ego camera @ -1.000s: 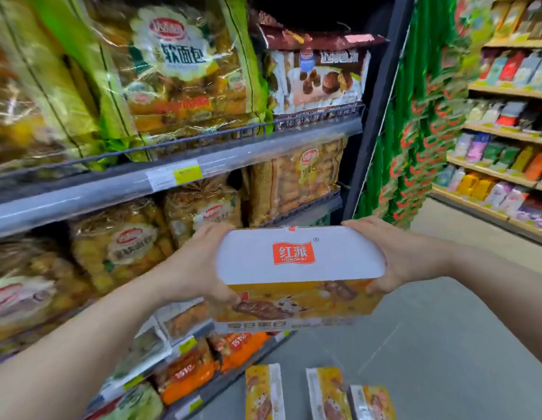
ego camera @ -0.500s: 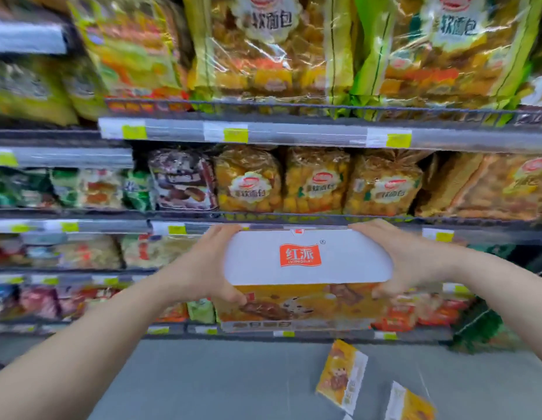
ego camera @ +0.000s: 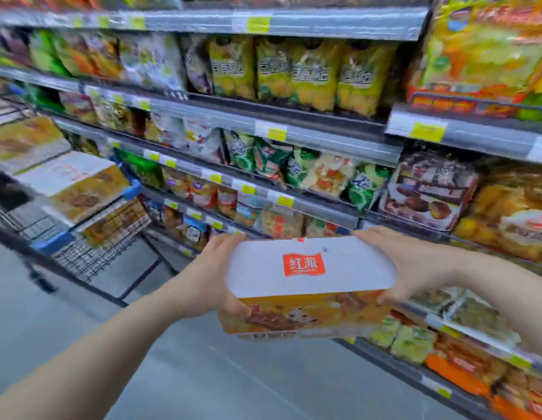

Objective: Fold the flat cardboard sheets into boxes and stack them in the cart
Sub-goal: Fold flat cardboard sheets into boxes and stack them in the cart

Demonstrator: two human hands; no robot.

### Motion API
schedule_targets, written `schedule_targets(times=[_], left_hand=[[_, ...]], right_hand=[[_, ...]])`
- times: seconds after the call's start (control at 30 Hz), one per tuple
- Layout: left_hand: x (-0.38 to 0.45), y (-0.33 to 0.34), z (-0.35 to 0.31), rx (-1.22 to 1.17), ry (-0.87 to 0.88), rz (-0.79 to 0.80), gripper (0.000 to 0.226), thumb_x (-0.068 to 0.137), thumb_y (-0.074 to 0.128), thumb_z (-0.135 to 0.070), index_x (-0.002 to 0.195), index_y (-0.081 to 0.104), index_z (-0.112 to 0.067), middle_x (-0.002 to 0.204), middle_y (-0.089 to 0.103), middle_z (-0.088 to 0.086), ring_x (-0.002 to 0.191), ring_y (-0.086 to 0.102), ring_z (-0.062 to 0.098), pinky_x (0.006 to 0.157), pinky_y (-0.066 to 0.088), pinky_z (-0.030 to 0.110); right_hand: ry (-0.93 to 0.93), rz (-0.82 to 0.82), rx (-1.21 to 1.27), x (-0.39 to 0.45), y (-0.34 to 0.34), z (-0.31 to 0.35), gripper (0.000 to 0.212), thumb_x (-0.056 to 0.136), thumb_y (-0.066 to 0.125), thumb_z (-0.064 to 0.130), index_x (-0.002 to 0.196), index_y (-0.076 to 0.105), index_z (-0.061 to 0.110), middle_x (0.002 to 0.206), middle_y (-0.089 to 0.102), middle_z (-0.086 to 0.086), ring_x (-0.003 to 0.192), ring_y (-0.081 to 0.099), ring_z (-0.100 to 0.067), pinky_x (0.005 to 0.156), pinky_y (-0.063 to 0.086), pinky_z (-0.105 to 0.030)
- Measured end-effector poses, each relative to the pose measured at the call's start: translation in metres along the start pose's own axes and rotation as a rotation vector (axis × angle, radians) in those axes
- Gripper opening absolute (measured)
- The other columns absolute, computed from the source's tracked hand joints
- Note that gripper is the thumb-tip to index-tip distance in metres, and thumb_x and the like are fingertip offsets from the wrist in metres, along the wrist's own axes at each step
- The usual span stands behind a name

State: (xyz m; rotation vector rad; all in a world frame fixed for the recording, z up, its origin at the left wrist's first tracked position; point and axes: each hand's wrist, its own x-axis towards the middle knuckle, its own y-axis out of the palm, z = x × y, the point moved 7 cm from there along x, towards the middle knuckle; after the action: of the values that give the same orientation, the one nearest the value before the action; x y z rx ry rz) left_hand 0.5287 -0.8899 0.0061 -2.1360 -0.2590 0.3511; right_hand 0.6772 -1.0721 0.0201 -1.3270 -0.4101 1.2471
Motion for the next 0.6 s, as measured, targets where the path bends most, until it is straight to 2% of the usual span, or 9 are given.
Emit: schedule_targets(times=[0.1,0.13,0.2,0.27,0.33,0.43,0.53,0.6], left_hand=[[-0.013,-0.040,0.063,-0.012,-0.069,-0.058,0.107,0.055,0.082,-0.032,0.138,0.016,-0.020,0.127,0.020,-0.011,0.123,0.024,0.005,0.083,0.020,0.008],[-0.016,-0.049,0.079,-0.015,-0.093,-0.073,0.104,0.058,0.082,-0.029,0.138,0.017,-0.020,0.131,0.021,-0.009,0.119,0.025,0.003,0.084,0.020,0.008],[-0.022,-0.068,0.110,-0.029,-0.155,-0.086,0.101,0.061,0.081,-0.027,0.138,0.017,-0.021,0.135,0.020,-0.009,0.115,0.025,0.003,0.091,0.025,0.013],[-0.027,-0.084,0.140,-0.033,-0.214,-0.092,0.107,0.052,0.082,-0.036,0.137,0.018,-0.022,0.125,0.021,-0.012,0.115,0.027,0.003,0.096,0.028,0.017],[-0.028,-0.098,0.164,-0.026,-0.252,-0.120,0.114,0.040,0.076,-0.045,0.137,0.020,-0.023,0.122,0.022,-0.012,0.113,0.028,0.004,0.098,0.029,0.019],[-0.026,-0.112,0.189,-0.042,-0.317,-0.159,0.104,0.055,0.083,-0.031,0.137,0.020,-0.022,0.122,0.023,-0.012,0.110,0.028,0.004,0.098,0.032,0.021],[-0.013,-0.126,0.216,-0.065,-0.372,-0.177,0.103,0.054,0.083,-0.034,0.136,0.021,-0.024,0.118,0.024,-0.013,0.113,0.032,0.007,0.096,0.033,0.021],[-0.003,-0.136,0.230,-0.067,-0.411,-0.189,0.101,0.057,0.083,-0.032,0.136,0.021,-0.023,0.124,0.027,-0.010,0.112,0.032,0.007,0.099,0.033,0.023]], right_hand=[[-0.088,0.043,-0.036,0.066,-0.004,0.053,0.112,0.054,0.065,0.052,0.144,0.007,0.022,0.144,0.016,0.009,0.132,0.017,-0.006,0.098,0.015,-0.009],[-0.118,0.056,-0.052,0.082,-0.006,0.067,0.116,0.049,0.062,0.058,0.145,0.006,0.024,0.145,0.014,0.012,0.134,0.016,-0.005,0.102,0.015,-0.011],[-0.179,0.067,-0.075,0.115,-0.011,0.093,0.118,0.042,0.054,0.065,0.143,0.006,0.029,0.143,0.015,0.015,0.135,0.016,-0.006,0.112,0.019,-0.023],[-0.233,0.084,-0.104,0.148,-0.015,0.116,0.117,0.041,0.053,0.066,0.142,0.006,0.032,0.144,0.015,0.016,0.135,0.016,-0.007,0.114,0.023,-0.034],[-0.282,0.099,-0.121,0.176,-0.021,0.135,0.117,0.041,0.054,0.067,0.143,0.006,0.033,0.145,0.014,0.018,0.136,0.017,-0.008,0.112,0.026,-0.038],[-0.313,0.139,-0.135,0.212,-0.029,0.155,0.116,0.042,0.055,0.066,0.142,0.003,0.035,0.140,0.014,0.019,0.132,0.019,-0.006,0.110,0.028,-0.035],[-0.354,0.175,-0.164,0.256,-0.040,0.169,0.114,0.051,0.062,0.058,0.143,0.001,0.031,0.141,0.016,0.016,0.133,0.021,-0.009,0.110,0.026,-0.030],[-0.386,0.183,-0.165,0.284,-0.051,0.175,0.113,0.057,0.070,0.053,0.144,0.002,0.028,0.143,0.016,0.014,0.134,0.020,-0.009,0.109,0.021,-0.024]])
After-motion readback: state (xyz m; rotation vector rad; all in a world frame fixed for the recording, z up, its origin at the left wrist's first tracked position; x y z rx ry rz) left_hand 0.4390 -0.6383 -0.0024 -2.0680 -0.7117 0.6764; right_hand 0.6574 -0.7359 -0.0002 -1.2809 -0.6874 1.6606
